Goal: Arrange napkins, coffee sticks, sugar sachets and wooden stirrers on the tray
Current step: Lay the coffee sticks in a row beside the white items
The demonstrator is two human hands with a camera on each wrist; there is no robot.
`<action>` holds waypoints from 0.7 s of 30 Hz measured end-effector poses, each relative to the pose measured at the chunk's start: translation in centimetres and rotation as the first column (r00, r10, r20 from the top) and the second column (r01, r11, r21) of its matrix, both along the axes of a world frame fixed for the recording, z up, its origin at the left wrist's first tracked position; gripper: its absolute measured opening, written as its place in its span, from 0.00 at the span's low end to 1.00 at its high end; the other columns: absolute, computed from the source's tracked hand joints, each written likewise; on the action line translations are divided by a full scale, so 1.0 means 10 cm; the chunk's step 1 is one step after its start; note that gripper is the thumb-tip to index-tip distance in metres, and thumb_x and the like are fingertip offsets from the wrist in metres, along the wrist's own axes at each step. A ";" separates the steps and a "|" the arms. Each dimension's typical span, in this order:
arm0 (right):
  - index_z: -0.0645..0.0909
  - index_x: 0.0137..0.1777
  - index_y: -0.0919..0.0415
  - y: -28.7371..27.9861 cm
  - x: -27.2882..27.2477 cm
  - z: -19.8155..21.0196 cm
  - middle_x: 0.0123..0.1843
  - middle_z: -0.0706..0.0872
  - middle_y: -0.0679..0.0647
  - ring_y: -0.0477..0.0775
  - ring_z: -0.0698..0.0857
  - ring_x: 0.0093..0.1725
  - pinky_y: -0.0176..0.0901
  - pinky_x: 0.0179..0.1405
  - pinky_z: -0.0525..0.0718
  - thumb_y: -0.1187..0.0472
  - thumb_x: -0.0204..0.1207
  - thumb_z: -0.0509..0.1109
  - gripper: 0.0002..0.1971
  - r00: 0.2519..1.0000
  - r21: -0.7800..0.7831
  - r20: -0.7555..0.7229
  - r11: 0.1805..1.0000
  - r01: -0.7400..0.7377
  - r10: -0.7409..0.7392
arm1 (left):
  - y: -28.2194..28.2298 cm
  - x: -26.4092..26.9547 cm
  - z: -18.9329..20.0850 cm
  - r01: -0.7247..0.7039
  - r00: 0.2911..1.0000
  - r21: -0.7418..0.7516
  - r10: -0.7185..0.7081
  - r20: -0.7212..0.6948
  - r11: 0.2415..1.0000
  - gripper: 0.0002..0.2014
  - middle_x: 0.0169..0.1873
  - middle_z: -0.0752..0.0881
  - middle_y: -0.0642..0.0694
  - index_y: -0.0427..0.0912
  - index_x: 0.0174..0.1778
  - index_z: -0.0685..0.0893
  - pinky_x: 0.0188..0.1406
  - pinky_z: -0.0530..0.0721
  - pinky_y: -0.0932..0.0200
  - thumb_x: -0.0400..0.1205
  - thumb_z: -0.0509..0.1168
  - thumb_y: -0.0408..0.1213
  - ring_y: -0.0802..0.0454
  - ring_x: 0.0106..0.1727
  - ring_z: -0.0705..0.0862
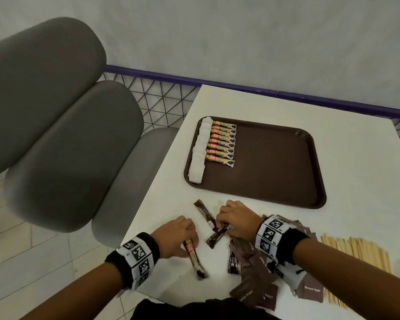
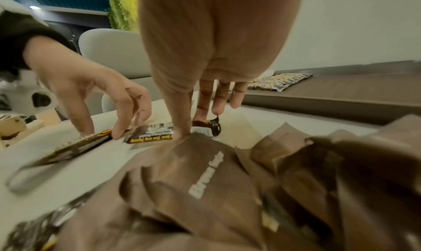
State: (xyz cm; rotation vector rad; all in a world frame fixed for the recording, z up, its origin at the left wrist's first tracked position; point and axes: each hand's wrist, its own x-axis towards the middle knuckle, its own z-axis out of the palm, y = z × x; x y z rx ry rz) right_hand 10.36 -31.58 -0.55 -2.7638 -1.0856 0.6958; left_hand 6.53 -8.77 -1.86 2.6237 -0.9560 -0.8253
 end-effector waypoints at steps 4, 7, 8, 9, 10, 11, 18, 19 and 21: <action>0.79 0.59 0.52 -0.07 0.06 0.10 0.58 0.81 0.49 0.52 0.70 0.61 0.41 0.57 0.62 0.56 0.75 0.66 0.13 0.999 0.055 -0.019 0.998 0.035 -0.034 | 0.09 0.10 0.07 -0.103 0.994 -0.086 0.105 0.016 0.991 0.07 0.51 0.82 0.46 0.45 0.50 0.81 0.52 0.72 0.59 0.78 0.67 0.40 0.52 0.50 0.74; 0.80 0.59 0.52 -0.13 0.12 0.17 0.57 0.82 0.48 0.50 0.72 0.60 0.41 0.57 0.63 0.57 0.76 0.66 0.11 0.993 0.110 -0.048 0.987 0.114 -0.109 | 0.17 0.22 0.18 -0.287 0.958 -0.162 0.280 -0.066 0.944 0.10 0.42 0.83 0.44 0.54 0.42 0.69 0.42 0.71 0.58 0.79 0.62 0.34 0.50 0.40 0.75; 0.80 0.58 0.52 -0.15 0.13 0.20 0.57 0.82 0.48 0.50 0.72 0.60 0.41 0.58 0.64 0.57 0.76 0.67 0.11 0.990 0.124 -0.070 0.984 0.131 -0.123 | 0.18 0.27 0.19 -0.336 0.942 -0.165 0.331 -0.060 0.927 0.12 0.40 0.82 0.44 0.56 0.41 0.65 0.40 0.71 0.57 0.80 0.60 0.34 0.50 0.37 0.75; 0.80 0.58 0.53 -0.17 0.13 0.23 0.56 0.82 0.48 0.50 0.73 0.60 0.41 0.60 0.65 0.58 0.76 0.67 0.11 0.990 0.127 -0.083 0.984 0.124 -0.114 | 0.19 0.32 0.19 -0.371 0.928 -0.173 0.369 -0.041 0.912 0.11 0.40 0.82 0.44 0.56 0.42 0.64 0.40 0.73 0.56 0.81 0.59 0.35 0.50 0.36 0.74; 0.79 0.58 0.53 -0.17 0.14 0.25 0.56 0.83 0.48 0.50 0.73 0.60 0.42 0.61 0.65 0.58 0.76 0.67 0.11 0.993 0.115 -0.087 0.989 0.094 -0.084 | 0.19 0.36 0.19 -0.397 0.916 -0.182 0.402 -0.010 0.900 0.09 0.41 0.81 0.45 0.56 0.46 0.66 0.43 0.76 0.54 0.83 0.57 0.36 0.50 0.38 0.75; 0.79 0.59 0.54 -0.16 0.13 0.28 0.56 0.83 0.48 0.50 0.73 0.60 0.42 0.61 0.65 0.59 0.76 0.67 0.12 0.995 0.097 -0.087 0.994 0.054 -0.045 | 0.18 0.40 0.18 -0.404 0.909 -0.189 0.416 0.025 0.895 0.07 0.44 0.81 0.45 0.54 0.52 0.70 0.48 0.77 0.52 0.84 0.56 0.36 0.49 0.42 0.76; 0.81 0.55 0.61 -0.02 -0.11 0.38 0.57 0.78 0.58 0.57 0.72 0.58 0.42 0.54 0.70 0.71 0.74 0.62 0.13 0.965 0.034 -0.116 0.972 -0.233 0.236 | -0.12 0.53 0.08 -0.196 0.949 -0.008 0.192 0.252 0.981 0.24 0.61 0.76 0.44 0.48 0.76 0.67 0.60 0.71 0.56 0.82 0.60 0.42 0.46 0.63 0.73; 0.80 0.54 0.61 0.01 -0.16 0.36 0.57 0.77 0.58 0.57 0.72 0.56 0.42 0.52 0.69 0.70 0.72 0.63 0.12 0.955 0.007 -0.106 0.960 -0.278 0.277 | -0.16 0.54 0.07 -0.157 0.951 0.039 0.140 0.275 0.987 0.25 0.61 0.75 0.45 0.50 0.76 0.65 0.60 0.70 0.56 0.82 0.61 0.44 0.46 0.63 0.72; 0.78 0.54 0.60 0.04 -0.24 0.31 0.56 0.77 0.58 0.57 0.73 0.55 0.44 0.49 0.68 0.66 0.69 0.69 0.13 0.931 -0.059 -0.086 0.931 -0.361 0.355 | -0.21 0.54 0.06 -0.109 0.945 0.106 0.070 0.319 0.988 0.25 0.62 0.75 0.45 0.51 0.76 0.65 0.60 0.69 0.56 0.83 0.60 0.45 0.46 0.63 0.72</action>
